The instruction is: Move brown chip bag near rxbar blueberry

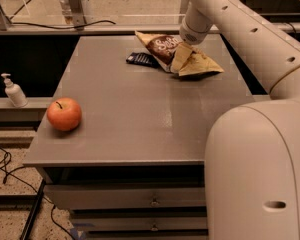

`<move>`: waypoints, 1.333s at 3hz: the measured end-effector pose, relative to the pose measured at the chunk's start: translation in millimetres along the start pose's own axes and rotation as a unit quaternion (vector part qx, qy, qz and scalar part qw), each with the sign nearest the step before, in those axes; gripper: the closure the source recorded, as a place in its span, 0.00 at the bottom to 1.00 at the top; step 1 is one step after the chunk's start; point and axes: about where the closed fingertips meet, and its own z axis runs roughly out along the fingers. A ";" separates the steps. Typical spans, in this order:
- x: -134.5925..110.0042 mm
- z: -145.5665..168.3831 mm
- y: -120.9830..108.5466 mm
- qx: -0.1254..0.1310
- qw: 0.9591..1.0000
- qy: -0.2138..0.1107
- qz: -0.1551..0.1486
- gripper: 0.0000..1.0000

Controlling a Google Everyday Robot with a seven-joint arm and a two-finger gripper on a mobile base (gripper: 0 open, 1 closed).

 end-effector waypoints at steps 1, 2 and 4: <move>7.5 -7.5 -15.3 0.012 1.000 0.005 0.009 0.00; 5.3 -30.7 -21.7 0.010 0.999 -0.015 0.031 0.00; 11.0 -103.0 -4.7 -0.036 0.991 -0.090 0.094 0.00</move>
Offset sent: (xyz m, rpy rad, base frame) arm -0.0053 -0.0256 0.0754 0.1310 -0.0398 -0.0701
